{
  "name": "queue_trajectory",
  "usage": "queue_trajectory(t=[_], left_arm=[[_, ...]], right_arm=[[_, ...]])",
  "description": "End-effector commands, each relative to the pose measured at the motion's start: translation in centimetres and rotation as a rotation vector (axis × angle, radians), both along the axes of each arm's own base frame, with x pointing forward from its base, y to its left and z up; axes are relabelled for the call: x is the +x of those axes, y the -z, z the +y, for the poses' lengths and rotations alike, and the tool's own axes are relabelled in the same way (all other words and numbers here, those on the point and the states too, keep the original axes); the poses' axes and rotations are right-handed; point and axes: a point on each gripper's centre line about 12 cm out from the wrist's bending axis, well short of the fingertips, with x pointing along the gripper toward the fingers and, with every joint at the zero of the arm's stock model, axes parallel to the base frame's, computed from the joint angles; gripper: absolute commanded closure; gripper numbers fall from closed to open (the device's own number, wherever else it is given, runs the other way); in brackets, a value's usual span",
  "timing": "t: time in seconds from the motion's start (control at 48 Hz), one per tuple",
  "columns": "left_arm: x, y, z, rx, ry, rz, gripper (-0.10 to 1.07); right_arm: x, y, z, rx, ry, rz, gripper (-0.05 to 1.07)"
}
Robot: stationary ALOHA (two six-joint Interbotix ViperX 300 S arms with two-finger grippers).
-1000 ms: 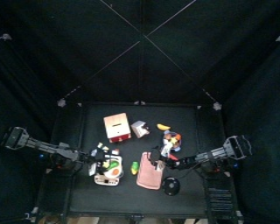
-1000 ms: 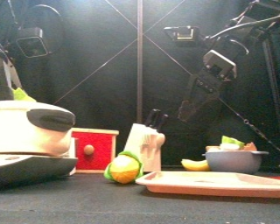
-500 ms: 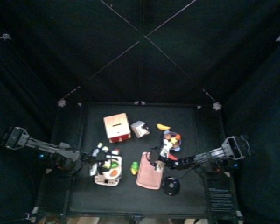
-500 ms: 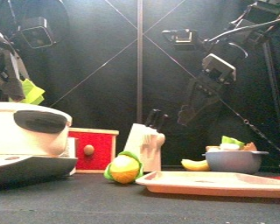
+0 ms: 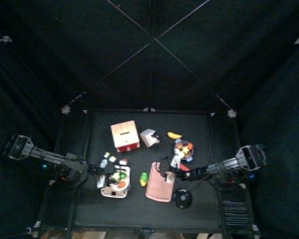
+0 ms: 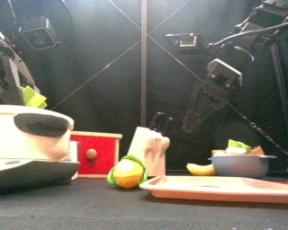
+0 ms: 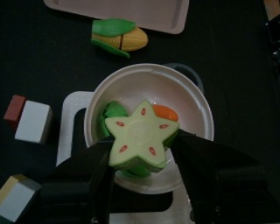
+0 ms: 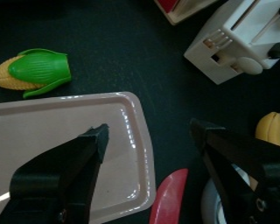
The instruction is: Place starfruit top in pot
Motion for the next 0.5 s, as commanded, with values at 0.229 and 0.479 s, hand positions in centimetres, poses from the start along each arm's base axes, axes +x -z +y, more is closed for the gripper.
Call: queue_trajectory(t=[0.229, 0.479], left_arm=[[0.95, -1.04, -0.20, 0.009, 0.013, -0.036, -0.04], [0.93, -1.03, -0.19, 0.011, 0.013, -0.035, -0.04]], right_arm=[[0.49, -1.03, 0.00, 0.007, 0.002, -0.033, 0.01], [0.58, -0.77, 0.01, 0.005, 0.002, -0.025, 0.01]])
